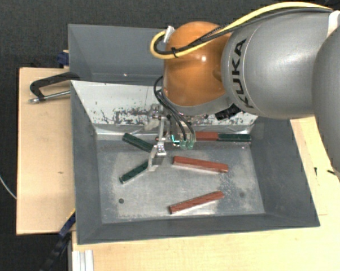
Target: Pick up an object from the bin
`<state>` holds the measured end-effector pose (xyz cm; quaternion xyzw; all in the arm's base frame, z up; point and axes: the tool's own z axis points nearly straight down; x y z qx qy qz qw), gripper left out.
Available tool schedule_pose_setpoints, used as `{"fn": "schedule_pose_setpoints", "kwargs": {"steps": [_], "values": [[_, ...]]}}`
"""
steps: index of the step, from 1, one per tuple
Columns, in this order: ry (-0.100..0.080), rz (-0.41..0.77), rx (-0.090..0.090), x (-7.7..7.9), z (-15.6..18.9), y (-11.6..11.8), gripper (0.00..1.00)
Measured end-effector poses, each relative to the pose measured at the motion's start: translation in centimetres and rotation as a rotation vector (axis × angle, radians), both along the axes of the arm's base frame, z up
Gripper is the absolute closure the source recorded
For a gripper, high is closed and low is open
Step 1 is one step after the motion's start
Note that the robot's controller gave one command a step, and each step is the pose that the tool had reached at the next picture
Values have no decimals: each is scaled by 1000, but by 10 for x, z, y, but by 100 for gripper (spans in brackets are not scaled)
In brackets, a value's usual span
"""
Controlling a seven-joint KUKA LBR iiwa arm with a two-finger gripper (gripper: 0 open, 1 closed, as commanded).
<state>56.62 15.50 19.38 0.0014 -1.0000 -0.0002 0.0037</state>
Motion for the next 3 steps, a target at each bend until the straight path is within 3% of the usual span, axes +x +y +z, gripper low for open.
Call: {"fn": "schedule_pose_setpoints", "kwargs": {"steps": [1, 2, 3], "values": [[-8, -2, 1, 2, 5, -1, 0], [-11, 117, 2, 4, -39, 2, 0], [-13, 435, 3, 14, -59, 3, 0]]}}
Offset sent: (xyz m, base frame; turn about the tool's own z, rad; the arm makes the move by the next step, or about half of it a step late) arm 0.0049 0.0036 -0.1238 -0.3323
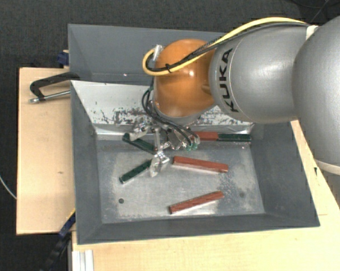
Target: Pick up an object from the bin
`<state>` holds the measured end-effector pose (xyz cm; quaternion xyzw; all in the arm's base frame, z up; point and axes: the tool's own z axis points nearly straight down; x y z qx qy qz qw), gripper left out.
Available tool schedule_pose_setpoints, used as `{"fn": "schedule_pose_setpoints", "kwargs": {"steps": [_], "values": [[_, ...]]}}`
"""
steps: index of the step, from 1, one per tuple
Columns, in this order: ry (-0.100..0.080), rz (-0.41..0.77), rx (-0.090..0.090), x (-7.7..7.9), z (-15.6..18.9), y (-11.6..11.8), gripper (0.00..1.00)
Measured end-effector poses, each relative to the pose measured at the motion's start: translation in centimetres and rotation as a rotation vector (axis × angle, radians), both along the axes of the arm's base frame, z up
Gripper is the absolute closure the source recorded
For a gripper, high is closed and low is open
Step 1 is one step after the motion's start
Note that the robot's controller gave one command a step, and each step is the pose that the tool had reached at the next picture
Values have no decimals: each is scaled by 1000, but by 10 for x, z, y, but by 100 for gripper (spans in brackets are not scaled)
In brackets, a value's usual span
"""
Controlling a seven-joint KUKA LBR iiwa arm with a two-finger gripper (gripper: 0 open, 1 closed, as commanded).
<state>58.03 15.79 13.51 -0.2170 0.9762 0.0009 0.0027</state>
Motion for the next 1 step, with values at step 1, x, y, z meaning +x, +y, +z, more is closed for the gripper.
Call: {"fn": "schedule_pose_setpoints", "kwargs": {"steps": [1], "values": [[4, 101, -2, -17, 16, -10, 0]]}}
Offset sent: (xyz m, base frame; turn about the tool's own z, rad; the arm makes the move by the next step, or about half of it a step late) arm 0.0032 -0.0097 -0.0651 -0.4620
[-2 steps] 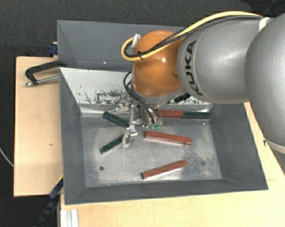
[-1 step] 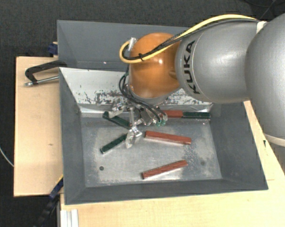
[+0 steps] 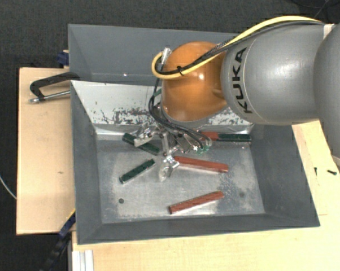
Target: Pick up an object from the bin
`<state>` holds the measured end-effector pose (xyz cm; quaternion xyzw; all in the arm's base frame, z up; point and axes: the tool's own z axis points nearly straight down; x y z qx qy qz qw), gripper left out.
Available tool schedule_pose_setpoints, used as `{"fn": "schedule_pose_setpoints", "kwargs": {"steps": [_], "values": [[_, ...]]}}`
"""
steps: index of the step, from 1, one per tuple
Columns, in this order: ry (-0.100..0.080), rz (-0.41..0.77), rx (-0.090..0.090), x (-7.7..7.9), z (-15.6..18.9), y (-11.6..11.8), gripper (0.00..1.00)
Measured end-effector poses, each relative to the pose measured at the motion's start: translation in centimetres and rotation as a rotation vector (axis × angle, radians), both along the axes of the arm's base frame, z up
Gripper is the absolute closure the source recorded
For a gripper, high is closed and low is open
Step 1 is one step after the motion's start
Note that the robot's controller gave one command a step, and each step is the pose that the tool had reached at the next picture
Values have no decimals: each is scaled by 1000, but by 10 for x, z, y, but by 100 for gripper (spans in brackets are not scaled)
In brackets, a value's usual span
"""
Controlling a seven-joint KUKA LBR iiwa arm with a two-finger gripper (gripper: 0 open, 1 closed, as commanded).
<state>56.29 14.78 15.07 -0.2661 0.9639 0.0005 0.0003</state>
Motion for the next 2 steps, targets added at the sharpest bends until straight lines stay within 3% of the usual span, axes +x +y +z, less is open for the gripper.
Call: {"fn": "schedule_pose_setpoints", "kwargs": {"steps": [1, 2], "values": [[-4, 162, 0, 11, -39, 1, 0], [0, 469, -4, 25, -73, 4, 100]]}}
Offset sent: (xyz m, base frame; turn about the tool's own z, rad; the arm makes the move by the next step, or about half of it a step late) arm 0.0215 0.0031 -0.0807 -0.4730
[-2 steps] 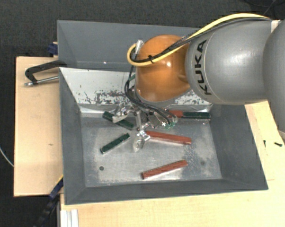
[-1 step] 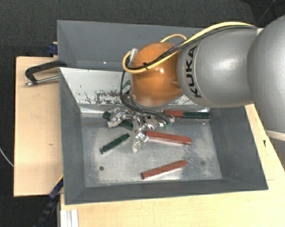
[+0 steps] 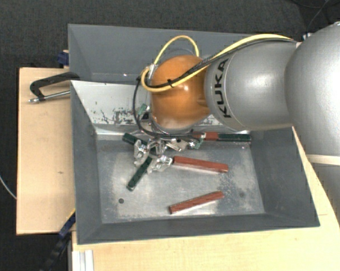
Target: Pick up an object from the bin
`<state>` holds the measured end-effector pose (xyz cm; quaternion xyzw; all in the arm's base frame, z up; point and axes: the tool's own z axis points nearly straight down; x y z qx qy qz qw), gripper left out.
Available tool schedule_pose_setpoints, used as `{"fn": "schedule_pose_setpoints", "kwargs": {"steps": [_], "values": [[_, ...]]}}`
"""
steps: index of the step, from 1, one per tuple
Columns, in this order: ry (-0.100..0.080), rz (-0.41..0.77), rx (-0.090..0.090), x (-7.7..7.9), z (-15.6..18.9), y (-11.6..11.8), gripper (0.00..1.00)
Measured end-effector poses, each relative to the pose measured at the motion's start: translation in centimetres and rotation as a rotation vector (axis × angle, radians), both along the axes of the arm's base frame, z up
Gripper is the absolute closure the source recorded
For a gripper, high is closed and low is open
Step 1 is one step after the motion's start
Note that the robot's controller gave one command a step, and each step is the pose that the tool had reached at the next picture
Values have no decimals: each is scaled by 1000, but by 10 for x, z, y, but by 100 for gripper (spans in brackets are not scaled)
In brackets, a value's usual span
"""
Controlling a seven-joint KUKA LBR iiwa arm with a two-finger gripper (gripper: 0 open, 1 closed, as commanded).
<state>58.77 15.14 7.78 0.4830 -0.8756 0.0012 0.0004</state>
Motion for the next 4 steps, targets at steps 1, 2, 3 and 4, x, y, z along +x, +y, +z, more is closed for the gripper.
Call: {"fn": "schedule_pose_setpoints", "kwargs": {"steps": [1, 2, 3, 4], "values": [[0, 0, 0, 0, 0, 0, 100], [-1, 0, 2, -1, 2, 0, 100], [1, -1, 5, -2, 13, 1, 100], [-2, 0, 6, -1, 30, 1, 100]]}}
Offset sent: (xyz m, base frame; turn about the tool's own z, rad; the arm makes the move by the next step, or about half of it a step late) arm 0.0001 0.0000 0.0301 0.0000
